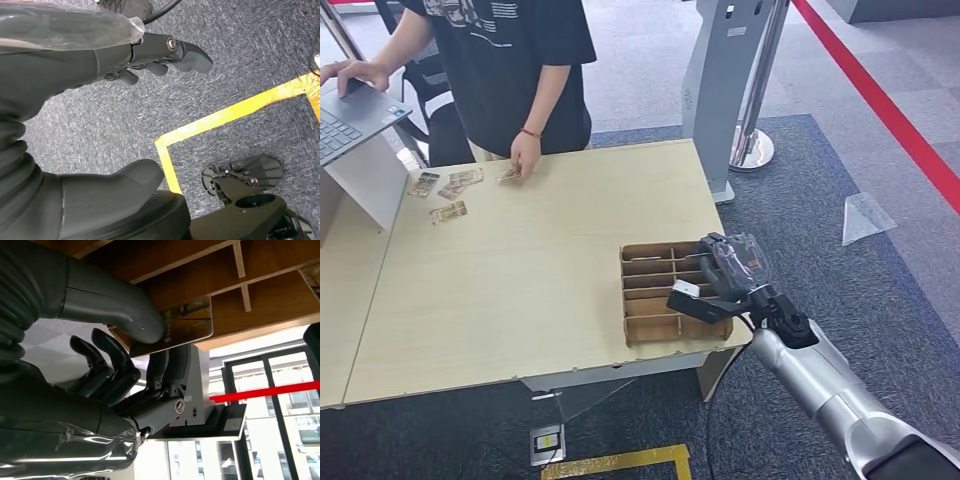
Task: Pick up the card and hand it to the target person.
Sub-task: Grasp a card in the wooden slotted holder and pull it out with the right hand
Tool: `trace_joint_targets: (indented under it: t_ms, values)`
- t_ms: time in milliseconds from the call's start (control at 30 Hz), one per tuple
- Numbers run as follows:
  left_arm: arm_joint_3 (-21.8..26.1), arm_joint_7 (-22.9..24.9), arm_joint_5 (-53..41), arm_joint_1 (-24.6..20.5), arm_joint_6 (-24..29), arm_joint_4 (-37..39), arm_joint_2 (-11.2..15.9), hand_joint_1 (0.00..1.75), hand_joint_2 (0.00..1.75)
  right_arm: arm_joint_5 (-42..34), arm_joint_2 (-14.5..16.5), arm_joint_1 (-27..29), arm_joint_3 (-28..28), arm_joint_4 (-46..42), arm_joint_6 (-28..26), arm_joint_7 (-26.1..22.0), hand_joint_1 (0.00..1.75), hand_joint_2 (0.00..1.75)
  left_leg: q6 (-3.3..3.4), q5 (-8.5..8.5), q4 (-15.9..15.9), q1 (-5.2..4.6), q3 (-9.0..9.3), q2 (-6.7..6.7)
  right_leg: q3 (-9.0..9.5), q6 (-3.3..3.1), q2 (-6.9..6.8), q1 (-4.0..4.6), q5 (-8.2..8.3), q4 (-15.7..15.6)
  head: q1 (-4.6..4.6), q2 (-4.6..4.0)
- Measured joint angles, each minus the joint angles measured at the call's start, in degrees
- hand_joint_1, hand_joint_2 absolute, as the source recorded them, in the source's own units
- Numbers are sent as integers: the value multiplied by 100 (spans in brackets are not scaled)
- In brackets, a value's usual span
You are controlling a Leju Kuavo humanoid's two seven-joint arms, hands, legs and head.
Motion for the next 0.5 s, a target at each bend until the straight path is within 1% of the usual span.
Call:
trace_joint_targets:
  t_ms: [333,433,500]
  values:
    - [0,0,-14,2,-26,0,2,0,175,475,-33,-8,24,-208,223,346,175,175,1,1,2,0,7,0,9,1,0,0,1,0,-1,0]
    - [0,14,-18,2,-35,0,1,0,175,720,-79,-9,26,-459,451,490,175,175,1,1,3,-1,6,0,9,1,0,-1,2,0,0,0]
    - [0,21,-19,4,-35,0,2,0,175,844,-124,-9,22,-689,710,589,175,175,1,1,4,-1,5,0,8,1,1,-1,2,1,0,0]
